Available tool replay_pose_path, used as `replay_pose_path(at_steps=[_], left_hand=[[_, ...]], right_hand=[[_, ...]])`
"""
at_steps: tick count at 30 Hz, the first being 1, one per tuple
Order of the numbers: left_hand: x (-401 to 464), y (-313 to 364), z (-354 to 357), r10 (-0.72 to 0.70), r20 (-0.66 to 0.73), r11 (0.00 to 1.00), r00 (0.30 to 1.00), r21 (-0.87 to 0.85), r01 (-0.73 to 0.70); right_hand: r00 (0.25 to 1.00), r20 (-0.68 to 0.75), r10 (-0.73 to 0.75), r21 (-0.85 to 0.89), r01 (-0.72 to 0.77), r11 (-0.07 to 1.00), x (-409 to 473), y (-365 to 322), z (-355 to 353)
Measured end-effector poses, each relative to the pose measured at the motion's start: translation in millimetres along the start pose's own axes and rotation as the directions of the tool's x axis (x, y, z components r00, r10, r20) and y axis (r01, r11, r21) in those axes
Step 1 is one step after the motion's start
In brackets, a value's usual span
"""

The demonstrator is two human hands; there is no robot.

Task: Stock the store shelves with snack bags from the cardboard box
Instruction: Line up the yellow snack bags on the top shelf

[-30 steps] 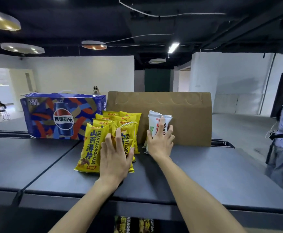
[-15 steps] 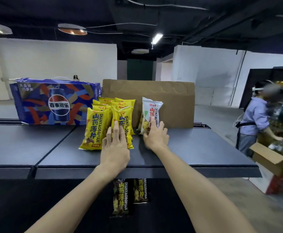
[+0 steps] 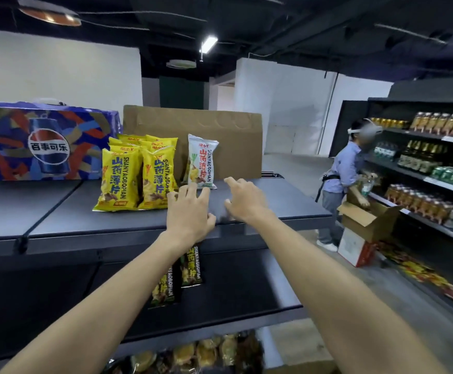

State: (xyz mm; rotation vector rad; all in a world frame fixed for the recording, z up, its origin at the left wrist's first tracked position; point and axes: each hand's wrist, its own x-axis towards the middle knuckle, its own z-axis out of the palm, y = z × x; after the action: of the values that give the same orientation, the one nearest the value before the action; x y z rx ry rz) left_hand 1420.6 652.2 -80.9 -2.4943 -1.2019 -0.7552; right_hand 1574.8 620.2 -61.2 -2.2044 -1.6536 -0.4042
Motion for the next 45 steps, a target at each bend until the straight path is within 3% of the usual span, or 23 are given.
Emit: replay_pose_path(at_steps=[7,14,19,25,34,42,45], left_hand=[[-2.4,100.0,-14.6,0.147,0.015,0.988,0.989,-0.056,-0.146],[-41.2,239.6,20.1,0.219,0.089,0.962,0.972,-0.185,-0.2],[-75.6,306.2,71.3,0.272,0.195,0.949,0.942,-0.216,-0.23],[-118.3,336.2,136.9,0.274,0.361,0.946,0.891,-0.27,-0.182],[-261.2,333.5,259.1,0.217,0.738,0.945,0.639,-0.322,0.052],[-326.2,330.8,323.7,0.155,0.885,0.965,0.438,-0.23,0.123],[-343.4,336.4,346.9,0.118,0.932,0.966,0.344,-0.188,0.178]], right_hand=[[0.997,-0.042,0.072,-0.072,-0.074,0.995,-61.7,87.3,-43.2],[0.983,0.033,0.182,-0.114,-0.178,0.977,-160.4,216.5,-61.2],[0.958,0.135,0.252,-0.102,-0.239,0.966,-215.3,282.9,-30.9],[0.898,0.29,0.332,-0.065,-0.328,0.943,-273.1,320.7,48.8],[0.634,0.64,0.434,-0.098,-0.493,0.865,-371.6,321.9,192.6],[0.447,0.768,0.459,-0.148,-0.574,0.805,-424.9,317.3,286.1],[0.409,0.804,0.432,-0.116,-0.604,0.788,-433.2,311.1,318.4]])
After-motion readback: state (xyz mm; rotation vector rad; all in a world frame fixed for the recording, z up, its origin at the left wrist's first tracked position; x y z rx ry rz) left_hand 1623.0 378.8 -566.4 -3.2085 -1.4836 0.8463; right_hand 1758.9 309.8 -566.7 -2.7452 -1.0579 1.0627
